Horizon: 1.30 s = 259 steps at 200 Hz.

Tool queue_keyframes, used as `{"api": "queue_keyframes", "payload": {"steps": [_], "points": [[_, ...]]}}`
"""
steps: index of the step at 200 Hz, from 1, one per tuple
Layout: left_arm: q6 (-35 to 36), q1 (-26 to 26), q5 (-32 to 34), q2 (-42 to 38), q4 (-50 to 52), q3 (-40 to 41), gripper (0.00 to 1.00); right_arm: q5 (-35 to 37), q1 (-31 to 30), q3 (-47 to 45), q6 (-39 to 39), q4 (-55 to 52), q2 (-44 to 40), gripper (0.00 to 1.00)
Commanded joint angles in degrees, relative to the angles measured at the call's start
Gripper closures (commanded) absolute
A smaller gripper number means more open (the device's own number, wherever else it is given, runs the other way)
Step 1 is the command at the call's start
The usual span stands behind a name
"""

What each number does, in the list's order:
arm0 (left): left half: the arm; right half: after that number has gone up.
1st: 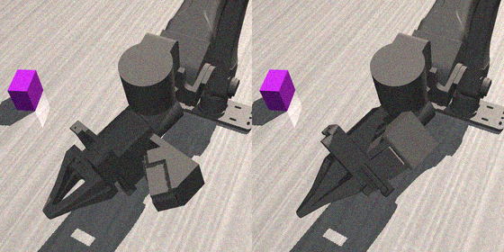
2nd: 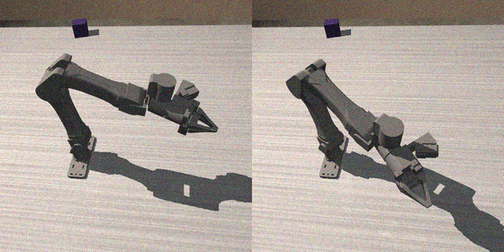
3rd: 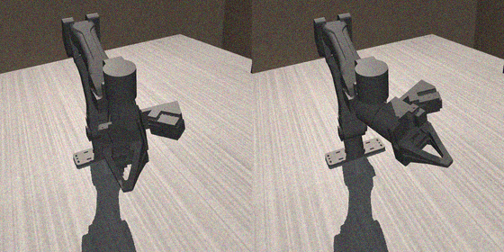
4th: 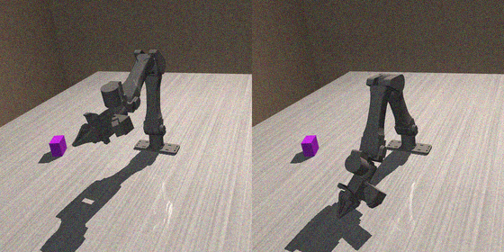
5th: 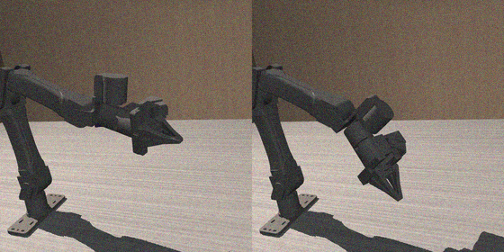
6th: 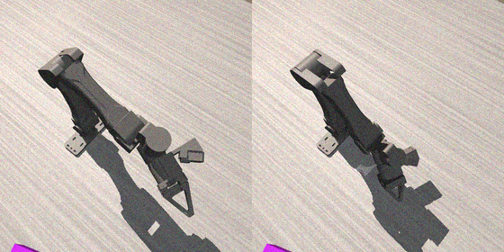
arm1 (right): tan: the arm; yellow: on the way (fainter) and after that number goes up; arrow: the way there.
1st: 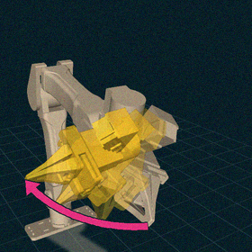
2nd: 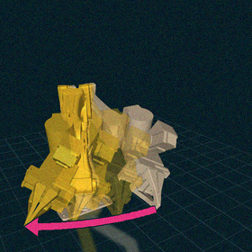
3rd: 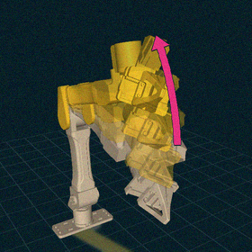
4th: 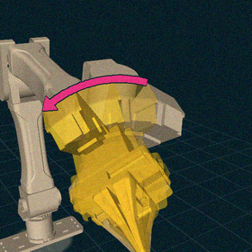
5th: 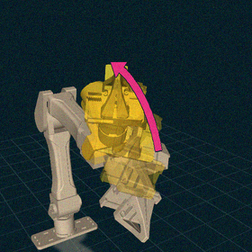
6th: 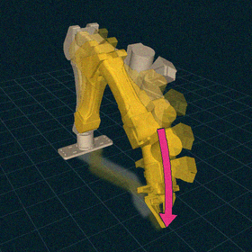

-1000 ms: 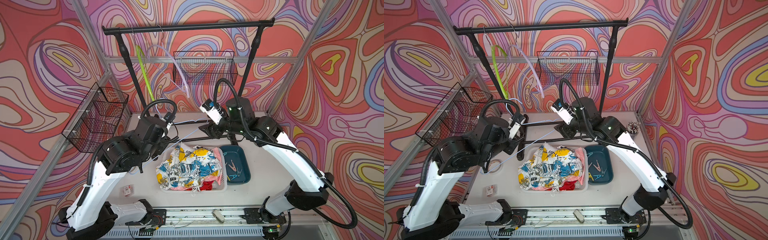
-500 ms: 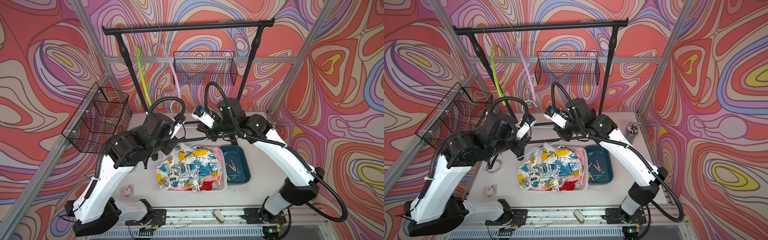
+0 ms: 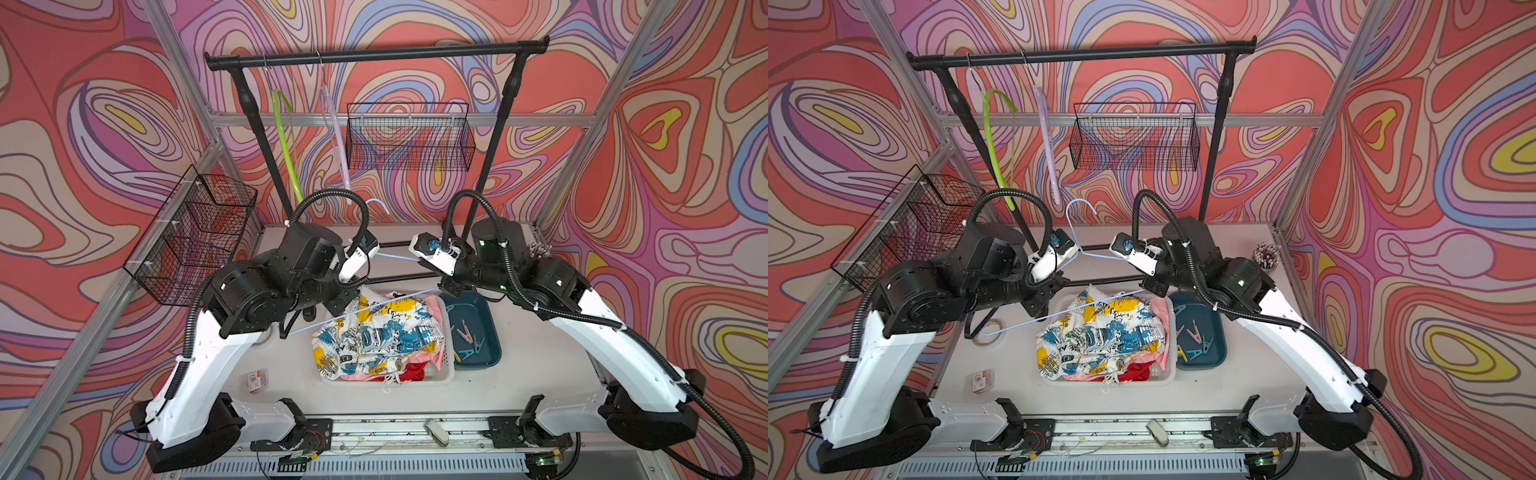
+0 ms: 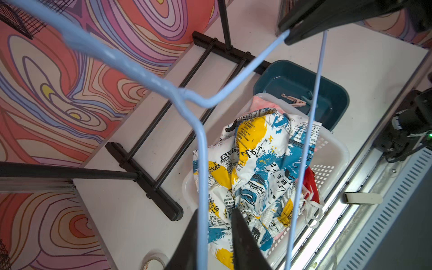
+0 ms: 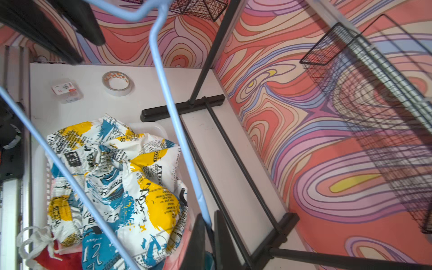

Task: Remove the clothespins securing shorts to the hanger
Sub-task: Place the hanger on the clothesline.

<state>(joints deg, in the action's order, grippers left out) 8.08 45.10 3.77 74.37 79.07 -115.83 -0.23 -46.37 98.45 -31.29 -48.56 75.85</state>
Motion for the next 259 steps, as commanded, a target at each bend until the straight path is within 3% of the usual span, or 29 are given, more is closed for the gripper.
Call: {"api": "queue_keyframes", "payload": {"steps": [1,38,64,99,134,155,165,185,213,259], "points": [[-2.89,0.34,-4.78,-0.89,9.74,-2.26,0.56,7.57,0.75,-0.88,-0.69,6.17,-2.60,1.00],[-5.31,0.16,-6.83,-3.54,10.49,-1.40,0.58,12.15,0.75,-1.84,-3.85,6.87,-4.26,1.00],[-6.70,-0.19,-7.91,-5.27,10.03,-2.21,0.77,16.33,0.73,-5.01,-6.92,9.04,-5.48,1.00],[-7.22,-0.34,-10.55,-6.56,8.12,-0.89,1.00,15.45,0.76,-9.01,-7.56,13.13,-7.66,1.00],[-8.75,-0.37,-9.60,-5.69,3.84,1.19,1.00,14.51,0.75,-11.79,-5.17,16.87,-9.23,1.00],[-10.92,-0.37,-2.41,-4.49,1.47,1.10,1.00,16.14,0.82,-9.86,0.60,16.17,-9.08,0.52],[-12.90,-0.37,2.50,-3.86,-0.33,0.78,1.00,17.93,0.77,-7.62,5.11,14.63,-8.57,0.41],[-15.61,-0.30,8.19,-3.44,-7.61,2.01,1.00,21.36,0.75,-3.67,16.17,11.09,-7.42,0.33],[-16.22,-0.28,18.02,-1.65,-18.10,2.79,1.00,26.77,0.75,-2.38,28.48,7.90,-7.33,0.31],[-13.53,-0.28,23.98,8.42,-28.71,-4.49,1.00,29.25,0.75,-10.44,36.80,8.35,-10.43,0.29]]}}
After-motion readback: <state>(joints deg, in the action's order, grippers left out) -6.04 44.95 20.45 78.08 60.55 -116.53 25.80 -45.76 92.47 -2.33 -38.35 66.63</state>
